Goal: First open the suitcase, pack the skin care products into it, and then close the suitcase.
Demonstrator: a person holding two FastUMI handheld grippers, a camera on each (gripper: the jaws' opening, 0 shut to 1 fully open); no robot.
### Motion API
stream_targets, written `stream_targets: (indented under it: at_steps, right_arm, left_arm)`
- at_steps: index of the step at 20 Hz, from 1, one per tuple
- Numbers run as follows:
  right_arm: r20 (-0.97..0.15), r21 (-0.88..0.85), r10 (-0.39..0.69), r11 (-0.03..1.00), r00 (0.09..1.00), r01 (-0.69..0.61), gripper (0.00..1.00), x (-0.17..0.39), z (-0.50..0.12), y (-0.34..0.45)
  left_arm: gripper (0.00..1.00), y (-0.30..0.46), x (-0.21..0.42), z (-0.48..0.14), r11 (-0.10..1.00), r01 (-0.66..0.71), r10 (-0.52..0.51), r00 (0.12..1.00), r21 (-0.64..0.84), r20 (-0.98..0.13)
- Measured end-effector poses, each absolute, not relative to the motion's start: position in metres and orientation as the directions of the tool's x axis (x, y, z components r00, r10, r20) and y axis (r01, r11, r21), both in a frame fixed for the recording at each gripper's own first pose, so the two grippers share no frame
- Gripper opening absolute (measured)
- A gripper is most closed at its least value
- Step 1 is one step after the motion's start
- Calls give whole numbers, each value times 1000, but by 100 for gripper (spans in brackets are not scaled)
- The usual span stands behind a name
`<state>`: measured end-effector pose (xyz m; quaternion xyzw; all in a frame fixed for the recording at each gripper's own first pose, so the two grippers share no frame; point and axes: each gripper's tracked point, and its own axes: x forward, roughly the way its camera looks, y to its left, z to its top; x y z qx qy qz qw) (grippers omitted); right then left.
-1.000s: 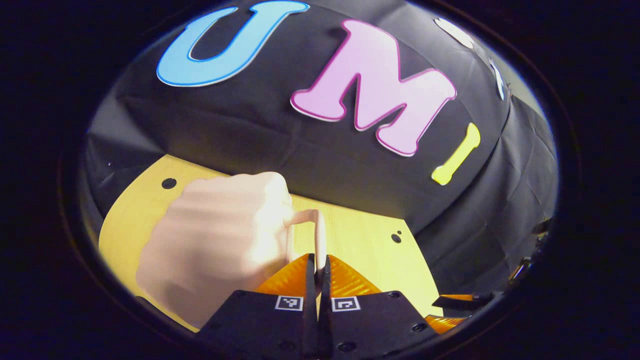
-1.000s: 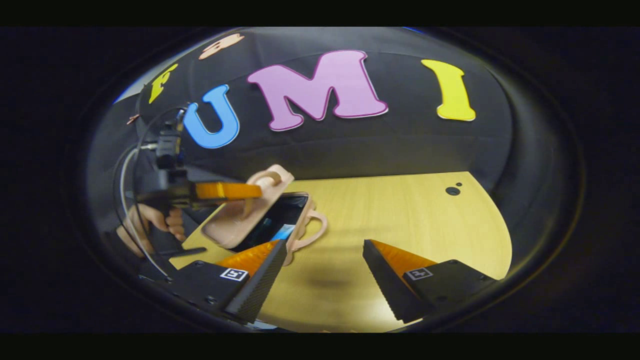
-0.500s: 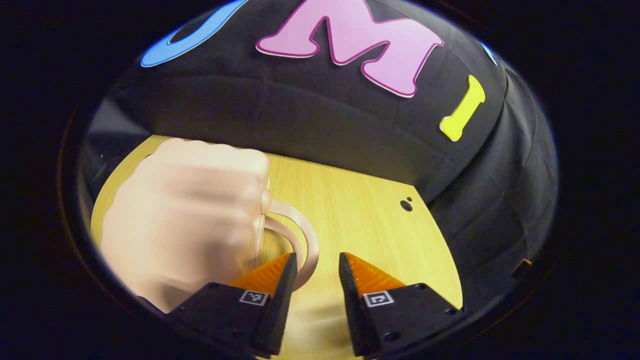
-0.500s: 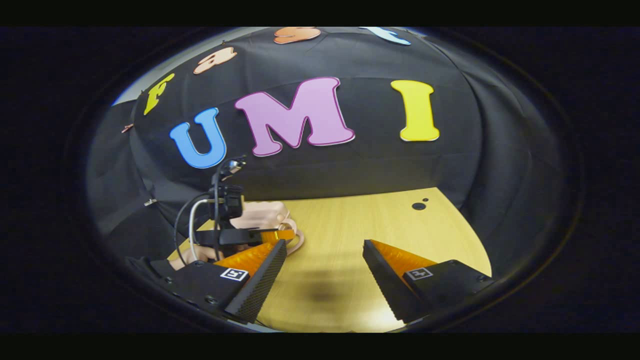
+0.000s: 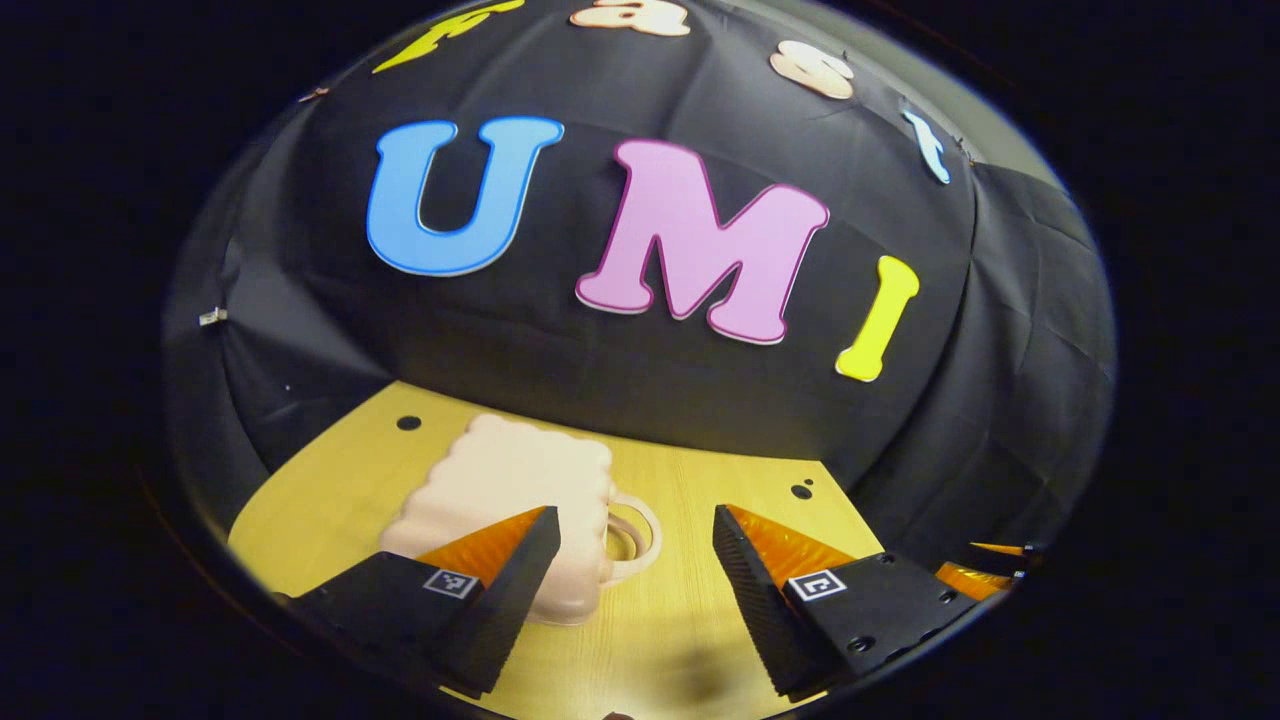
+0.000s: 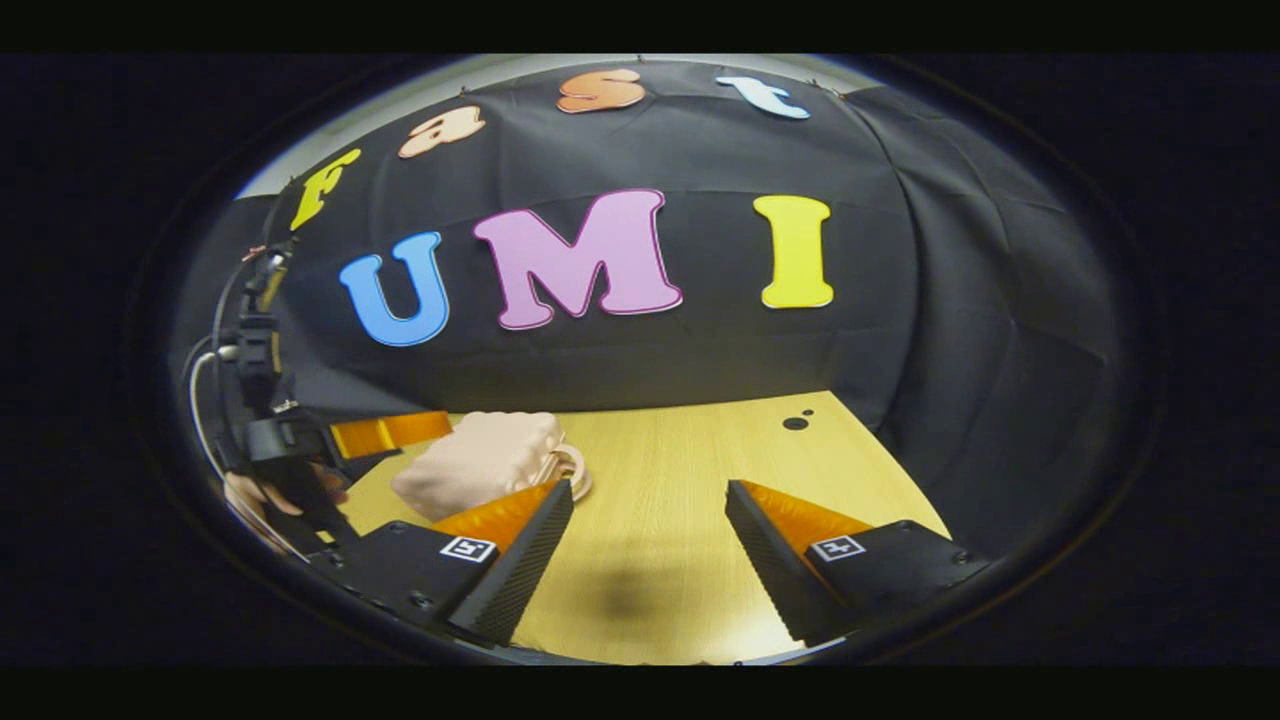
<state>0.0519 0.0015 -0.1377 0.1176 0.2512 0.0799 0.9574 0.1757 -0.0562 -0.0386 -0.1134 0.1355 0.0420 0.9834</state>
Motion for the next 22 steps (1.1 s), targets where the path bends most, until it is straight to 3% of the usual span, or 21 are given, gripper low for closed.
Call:
stream_targets:
  at_steps: [3,7,11,22]
  right_arm:
    - [-435,282,270,947,859,-155,97,34,-119,11]
    - [-383,268,345,929,857,-254,97,24,-96,12]
    - [-273,248,356,924,894,-292,97,13,-63,7]
    - [-215,246,322,932,922,-268,98,-7,-37,38]
  left_arm:
    - [96,-47,131,5,979,-151,127,977,-136,-169]
    - [96,-54,90,30,975,-195,183,977,-104,-113]
    - [96,-62,60,38,976,-200,192,977,-91,-89]
    - [96,-42,36,48,988,-143,140,988,-51,-60]
